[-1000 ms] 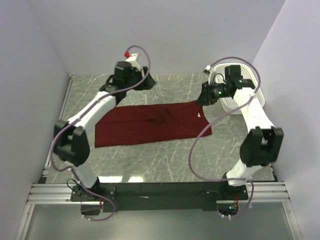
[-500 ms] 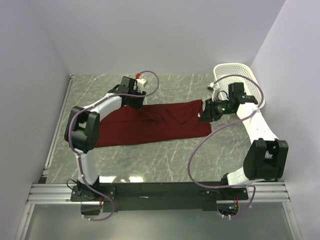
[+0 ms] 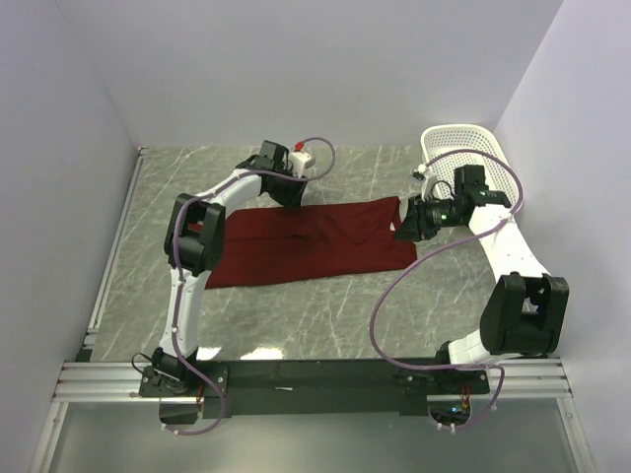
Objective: Fold and stack the t-shirts
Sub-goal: Fold the tshirt
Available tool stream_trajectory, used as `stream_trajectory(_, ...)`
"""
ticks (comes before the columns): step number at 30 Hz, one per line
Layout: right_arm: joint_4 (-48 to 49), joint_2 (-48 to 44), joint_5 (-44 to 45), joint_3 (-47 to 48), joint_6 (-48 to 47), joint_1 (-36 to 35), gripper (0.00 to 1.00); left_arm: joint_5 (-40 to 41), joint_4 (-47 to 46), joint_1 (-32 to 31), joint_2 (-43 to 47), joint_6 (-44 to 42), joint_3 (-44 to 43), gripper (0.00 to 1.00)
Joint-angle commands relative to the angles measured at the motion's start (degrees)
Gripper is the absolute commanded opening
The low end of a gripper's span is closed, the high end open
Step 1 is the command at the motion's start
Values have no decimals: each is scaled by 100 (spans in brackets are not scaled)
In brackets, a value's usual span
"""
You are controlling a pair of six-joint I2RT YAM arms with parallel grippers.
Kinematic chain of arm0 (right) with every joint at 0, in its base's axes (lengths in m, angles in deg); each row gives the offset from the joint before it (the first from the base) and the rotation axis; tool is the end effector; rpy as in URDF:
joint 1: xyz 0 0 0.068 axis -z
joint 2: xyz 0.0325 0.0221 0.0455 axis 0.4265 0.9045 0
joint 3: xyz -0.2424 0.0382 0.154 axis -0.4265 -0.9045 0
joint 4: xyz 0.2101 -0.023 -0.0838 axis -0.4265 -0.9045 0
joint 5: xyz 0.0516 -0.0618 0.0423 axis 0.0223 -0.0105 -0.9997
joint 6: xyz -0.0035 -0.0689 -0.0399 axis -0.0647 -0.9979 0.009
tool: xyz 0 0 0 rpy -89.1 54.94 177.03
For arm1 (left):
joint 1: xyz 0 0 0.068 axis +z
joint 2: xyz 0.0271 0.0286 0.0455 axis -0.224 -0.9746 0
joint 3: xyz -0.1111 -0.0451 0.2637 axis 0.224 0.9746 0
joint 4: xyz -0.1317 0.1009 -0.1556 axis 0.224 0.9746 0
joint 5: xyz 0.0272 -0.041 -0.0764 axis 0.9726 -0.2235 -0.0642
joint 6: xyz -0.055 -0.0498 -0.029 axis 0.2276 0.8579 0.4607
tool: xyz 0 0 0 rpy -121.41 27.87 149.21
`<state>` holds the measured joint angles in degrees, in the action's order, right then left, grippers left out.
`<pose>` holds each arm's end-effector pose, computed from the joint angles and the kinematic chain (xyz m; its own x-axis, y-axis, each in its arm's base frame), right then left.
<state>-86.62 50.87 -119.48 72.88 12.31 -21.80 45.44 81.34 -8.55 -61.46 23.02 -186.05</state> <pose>0.2630 0.0376 0.2860 -0.6863 -0.2156 -0.6946 -0.6482 0.6144 0.4498 0.4648 -0.2046 0.1823 -0.5820 0.4587 -0.6714 0.6712 0.7371 -0.0782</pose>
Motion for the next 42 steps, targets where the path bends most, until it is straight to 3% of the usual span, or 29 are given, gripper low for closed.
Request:
stream_trajectory(1,51,-205,-241,-9,-108,104,32,-394,339,-135,-114,-247,-373,52)
stream_trajectory(11,-28,-135,-312,8,-161,201,32,-254,322,-153,-378,-177,-426,52)
stream_trajectory(15,-37,-108,-311,8,-161,218,32,-210,357,-153,-475,-116,-479,48)
stream_trajectory(16,-45,-100,-312,8,-161,244,32,-210,374,-153,-492,-116,-479,44)
stream_trajectory(17,-45,-91,-312,8,-161,253,32,-201,392,-153,-501,-89,-487,29)
stream_trajectory(20,-45,-64,-320,17,-152,262,32,-114,375,-144,-449,-2,-435,6)
stream_trajectory(22,-72,-38,-312,34,-161,271,32,-113,261,-136,-318,34,-251,1)
stream_trajectory(33,-89,-3,-285,35,-152,306,32,-571,-187,277,395,305,418,1)
stream_trajectory(42,-107,-20,-312,43,-170,341,32,228,-407,655,246,815,154,1)
